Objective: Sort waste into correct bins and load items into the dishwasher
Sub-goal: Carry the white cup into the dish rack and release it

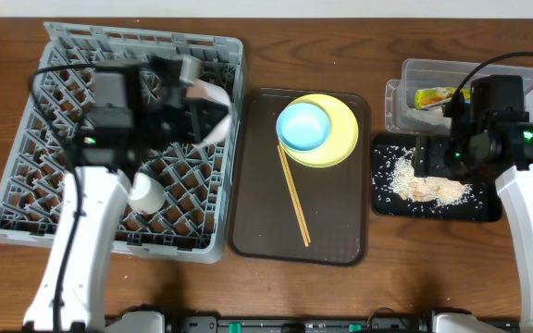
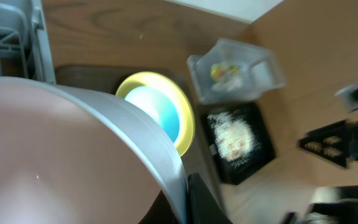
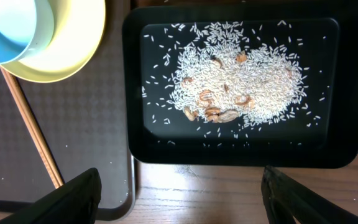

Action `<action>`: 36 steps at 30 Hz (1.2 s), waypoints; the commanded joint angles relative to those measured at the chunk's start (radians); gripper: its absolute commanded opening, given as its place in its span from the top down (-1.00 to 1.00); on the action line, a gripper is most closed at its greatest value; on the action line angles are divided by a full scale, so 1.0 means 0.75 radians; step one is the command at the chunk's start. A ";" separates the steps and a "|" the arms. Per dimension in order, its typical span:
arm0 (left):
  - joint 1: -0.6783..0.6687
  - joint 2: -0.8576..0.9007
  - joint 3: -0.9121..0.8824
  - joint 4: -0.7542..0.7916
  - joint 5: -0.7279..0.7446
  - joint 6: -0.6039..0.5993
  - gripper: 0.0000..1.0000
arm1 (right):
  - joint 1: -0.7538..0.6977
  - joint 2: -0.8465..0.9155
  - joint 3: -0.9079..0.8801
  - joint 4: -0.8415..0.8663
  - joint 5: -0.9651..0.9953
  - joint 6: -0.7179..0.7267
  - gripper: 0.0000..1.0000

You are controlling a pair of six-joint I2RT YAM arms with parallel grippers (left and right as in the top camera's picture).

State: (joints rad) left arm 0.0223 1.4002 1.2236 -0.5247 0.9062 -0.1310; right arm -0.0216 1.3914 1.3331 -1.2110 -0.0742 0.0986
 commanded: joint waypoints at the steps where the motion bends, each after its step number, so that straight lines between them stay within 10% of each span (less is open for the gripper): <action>1: 0.144 0.095 0.020 0.035 0.427 0.004 0.87 | -0.024 -0.018 0.023 -0.001 0.009 -0.004 -0.61; 10: 0.394 0.426 0.020 0.200 0.815 -0.006 0.88 | -0.024 -0.018 0.023 -0.003 0.009 -0.004 -0.61; 25: 0.609 0.709 0.020 0.224 0.818 -0.020 0.85 | -0.024 -0.018 0.023 -0.017 0.009 -0.004 -0.61; 36: 0.742 0.709 0.019 0.175 0.672 -0.020 -0.32 | -0.024 -0.018 0.023 -0.020 0.009 -0.004 -0.61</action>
State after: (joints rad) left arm 0.5579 1.9236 1.2289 -0.3725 1.4574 -0.1543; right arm -0.0216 1.3914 1.3331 -1.2266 -0.0738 0.0986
